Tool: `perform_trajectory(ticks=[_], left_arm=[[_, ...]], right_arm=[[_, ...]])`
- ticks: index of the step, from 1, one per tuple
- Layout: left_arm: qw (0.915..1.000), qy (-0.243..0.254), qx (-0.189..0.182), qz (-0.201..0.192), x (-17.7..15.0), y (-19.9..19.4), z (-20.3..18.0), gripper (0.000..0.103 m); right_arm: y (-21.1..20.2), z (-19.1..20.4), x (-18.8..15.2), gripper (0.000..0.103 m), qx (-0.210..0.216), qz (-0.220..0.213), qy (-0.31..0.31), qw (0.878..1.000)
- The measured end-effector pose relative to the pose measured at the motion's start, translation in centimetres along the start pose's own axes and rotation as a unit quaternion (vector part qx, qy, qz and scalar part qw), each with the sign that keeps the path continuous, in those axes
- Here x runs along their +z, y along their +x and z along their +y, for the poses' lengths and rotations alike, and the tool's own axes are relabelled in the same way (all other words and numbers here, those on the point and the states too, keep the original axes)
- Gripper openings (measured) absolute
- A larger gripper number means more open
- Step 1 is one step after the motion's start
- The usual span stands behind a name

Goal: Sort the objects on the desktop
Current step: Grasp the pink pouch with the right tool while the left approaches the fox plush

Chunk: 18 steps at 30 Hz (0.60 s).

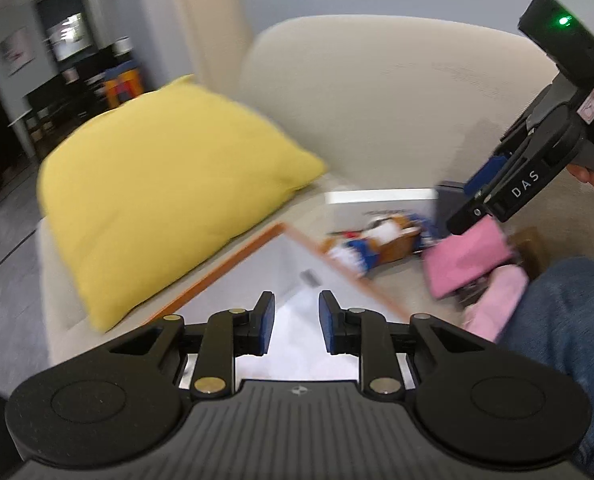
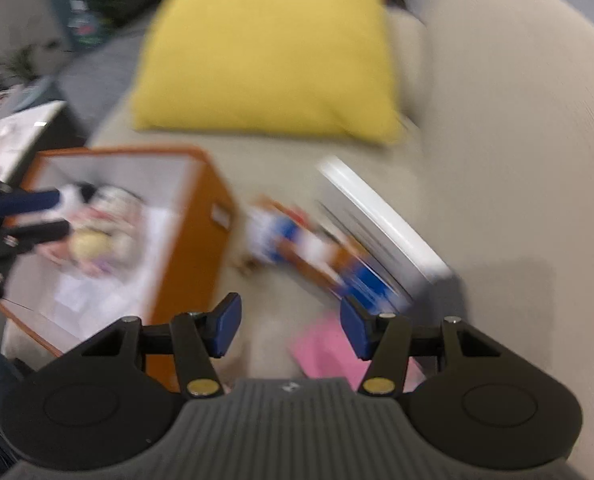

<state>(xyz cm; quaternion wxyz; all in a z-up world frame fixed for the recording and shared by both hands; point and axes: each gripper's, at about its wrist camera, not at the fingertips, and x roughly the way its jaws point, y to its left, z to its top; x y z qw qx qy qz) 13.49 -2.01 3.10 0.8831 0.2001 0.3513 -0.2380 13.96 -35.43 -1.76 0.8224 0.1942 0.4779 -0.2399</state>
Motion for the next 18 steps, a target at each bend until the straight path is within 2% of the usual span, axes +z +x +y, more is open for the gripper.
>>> perform_trajectory(ticks=[2,5,9,14,18], left_arm=[[0.9996,0.016,-0.020,0.007,0.9,1.3,-1.4,0.028],[0.9971,0.047,-0.057,0.016,1.9,2.9,-3.5,0.028],[0.9929,0.087,-0.074,0.033,2.2,4.2,-6.7,0.028],[0.9894,0.106,-0.078,0.061,2.0,5.1,-7.8,0.028],[0.9894,0.106,-0.063,0.077,1.4,4.8,-7.2,0.028]], right_arm=[[0.1,-2.5,-1.2,0.057,-0.007,0.029,0.036,0.999],[0.1,-4.5,-3.0,0.057,0.010,0.052,0.075,0.996],[-0.2,-4.6,-4.7,0.057,0.063,0.062,0.080,0.993],[0.1,-0.6,-4.4,0.057,0.103,0.076,-0.032,0.991],[0.6,3.1,-4.6,0.057,0.114,0.087,-0.150,0.978]])
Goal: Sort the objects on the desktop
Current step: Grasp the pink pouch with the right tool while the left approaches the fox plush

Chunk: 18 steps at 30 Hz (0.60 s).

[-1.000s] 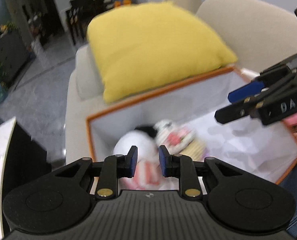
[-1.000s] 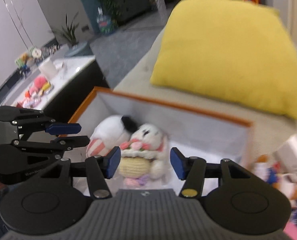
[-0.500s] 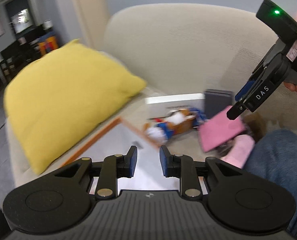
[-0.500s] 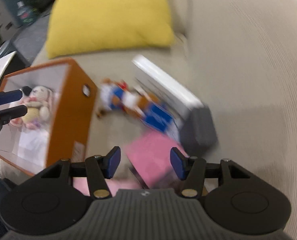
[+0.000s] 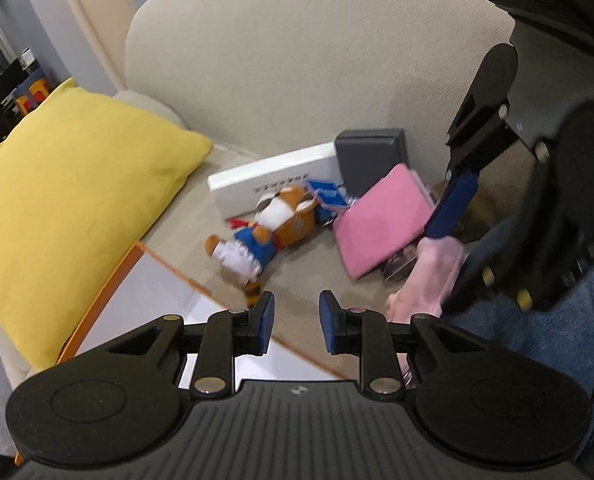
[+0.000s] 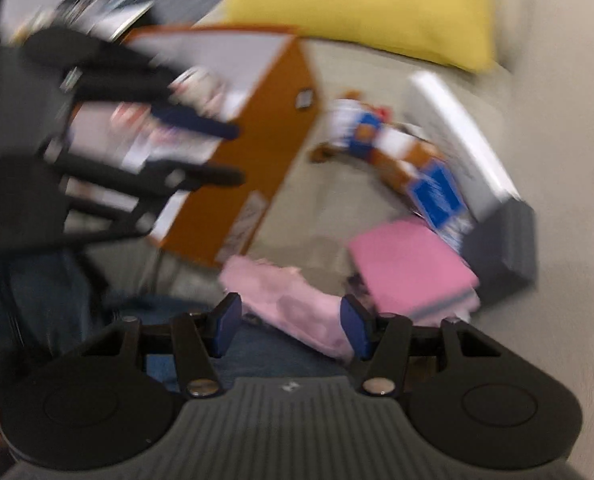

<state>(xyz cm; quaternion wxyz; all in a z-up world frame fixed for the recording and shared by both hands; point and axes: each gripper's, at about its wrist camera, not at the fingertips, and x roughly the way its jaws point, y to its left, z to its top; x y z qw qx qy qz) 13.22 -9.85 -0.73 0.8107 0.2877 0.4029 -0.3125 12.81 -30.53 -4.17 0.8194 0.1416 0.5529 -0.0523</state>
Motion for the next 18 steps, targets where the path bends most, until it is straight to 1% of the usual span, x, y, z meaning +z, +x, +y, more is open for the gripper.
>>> perform_trajectory(ticks=[2,3,4,6,8,11,13,15,18], left_arm=[[1.0000,-0.006,0.005,0.004,-0.3,-0.2,0.2,0.028],[0.9999,-0.008,0.007,0.005,-0.4,-0.2,0.3,0.028],[0.9999,-0.009,0.008,0.006,-0.5,-0.3,0.3,0.028],[0.9999,-0.011,0.009,0.007,-0.5,-0.5,0.3,0.028],[0.9999,-0.011,0.011,0.006,-0.4,-0.7,0.3,0.028],[0.9998,-0.014,0.012,0.003,-0.4,-1.0,0.4,0.028],[0.9998,-0.016,0.014,0.003,-0.4,-1.1,0.4,0.028],[0.9996,-0.020,0.018,0.004,-0.6,-1.2,0.6,0.028],[0.9994,-0.025,0.022,0.007,-0.9,-1.3,0.8,0.028]], right_arm=[[0.7,1.3,0.2,0.058,-0.001,0.015,-0.049,0.999],[1.2,1.9,0.2,0.061,-0.004,0.023,-0.076,0.997],[1.6,2.4,0.3,0.063,-0.010,0.028,-0.098,0.995],[2.5,3.2,0.5,0.064,-0.028,0.035,-0.141,0.989],[3.2,3.6,0.8,0.064,-0.043,0.043,-0.169,0.984],[4.2,3.9,1.3,0.064,-0.052,0.048,-0.196,0.978],[5.0,3.6,1.6,0.060,-0.066,0.059,-0.204,0.975],[5.9,3.1,1.7,0.050,-0.066,0.072,-0.196,0.976],[5.7,3.0,1.4,0.045,-0.067,0.069,-0.197,0.976]])
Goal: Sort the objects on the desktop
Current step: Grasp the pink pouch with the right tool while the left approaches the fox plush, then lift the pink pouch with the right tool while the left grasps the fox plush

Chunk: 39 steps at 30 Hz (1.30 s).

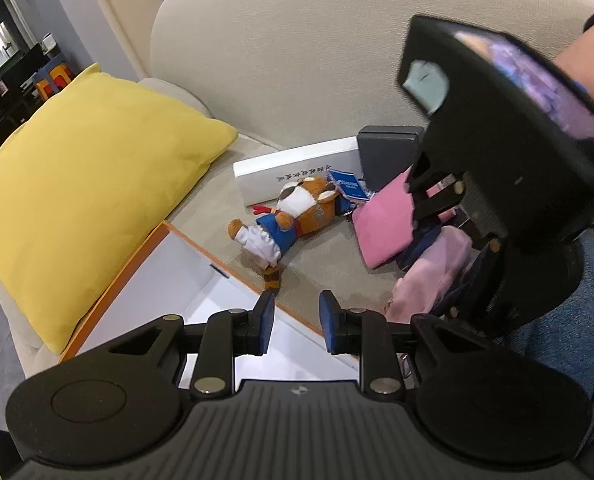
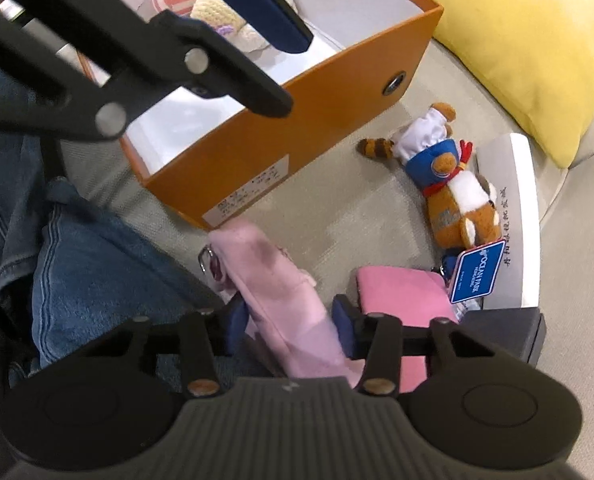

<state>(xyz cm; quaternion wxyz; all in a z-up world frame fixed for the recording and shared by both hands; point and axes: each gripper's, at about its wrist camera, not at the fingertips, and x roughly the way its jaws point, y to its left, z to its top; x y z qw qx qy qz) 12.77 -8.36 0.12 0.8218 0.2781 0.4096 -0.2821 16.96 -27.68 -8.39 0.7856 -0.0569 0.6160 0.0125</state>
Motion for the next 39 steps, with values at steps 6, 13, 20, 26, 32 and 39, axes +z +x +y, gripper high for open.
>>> perform_trajectory(ticks=[6,13,20,26,32,39], left_arm=[[0.9999,-0.007,0.005,-0.008,0.4,0.1,0.6,0.028],[0.9999,0.003,0.001,-0.014,1.6,1.2,1.1,0.030],[0.9992,0.037,-0.003,-0.017,3.4,3.2,0.9,0.054],[0.9971,0.075,-0.008,-0.012,4.6,5.4,0.3,0.058],[0.9915,0.130,-0.002,-0.006,5.5,8.8,-0.6,0.062],[0.9841,0.175,-0.018,0.020,6.3,13.8,-0.9,0.065]], right_arm=[[-2.3,-2.0,-1.5,0.039,-0.002,-0.035,0.053,0.998],[-6.9,-6.6,-3.9,0.034,0.015,-0.114,0.185,0.976],[-9.0,-11.5,-6.4,0.033,0.001,-0.174,0.307,0.936],[-8.9,-15.0,-8.3,0.032,0.000,-0.186,0.392,0.901],[-9.2,-16.0,-9.1,0.032,0.001,-0.195,0.434,0.880],[-9.3,-16.7,-9.6,0.032,-0.016,-0.196,0.437,0.878]])
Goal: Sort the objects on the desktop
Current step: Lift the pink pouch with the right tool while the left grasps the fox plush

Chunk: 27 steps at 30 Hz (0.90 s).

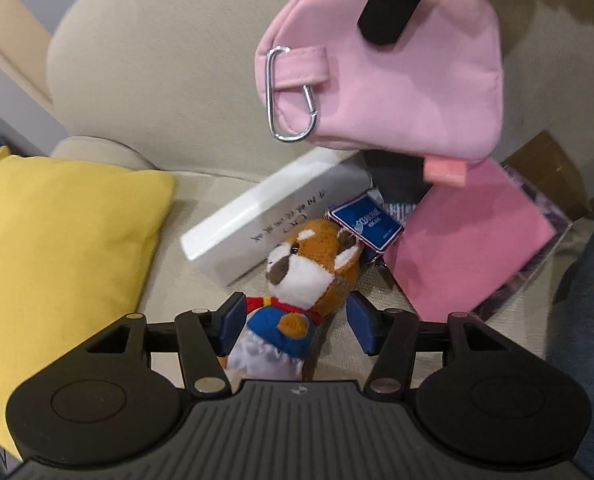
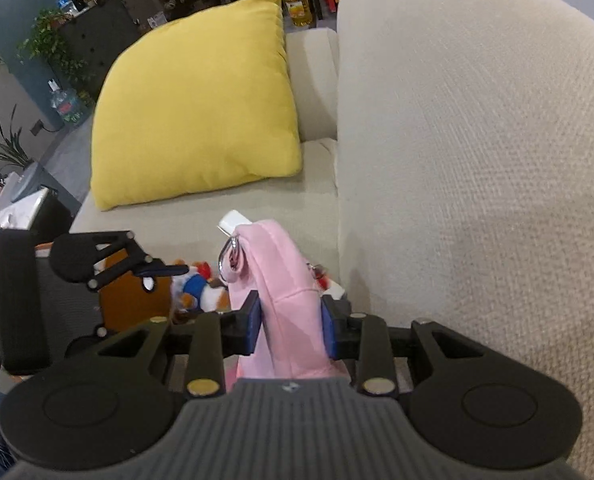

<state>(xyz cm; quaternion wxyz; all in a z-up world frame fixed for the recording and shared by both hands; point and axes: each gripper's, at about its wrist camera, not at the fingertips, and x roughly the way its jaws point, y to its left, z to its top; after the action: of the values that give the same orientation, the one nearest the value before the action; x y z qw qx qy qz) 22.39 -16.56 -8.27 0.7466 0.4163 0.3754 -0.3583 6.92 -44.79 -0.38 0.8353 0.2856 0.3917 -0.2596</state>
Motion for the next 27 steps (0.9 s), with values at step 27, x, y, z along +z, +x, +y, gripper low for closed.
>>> perform_trajectory(ticks=[27], left_arm=[[0.9719,-0.230,-0.022,-0.045,-0.8,-6.8,4.1,0.035]], right_arm=[[-1.1,0.7,0.2,0.032,0.009,-0.030,0.018,0.999]])
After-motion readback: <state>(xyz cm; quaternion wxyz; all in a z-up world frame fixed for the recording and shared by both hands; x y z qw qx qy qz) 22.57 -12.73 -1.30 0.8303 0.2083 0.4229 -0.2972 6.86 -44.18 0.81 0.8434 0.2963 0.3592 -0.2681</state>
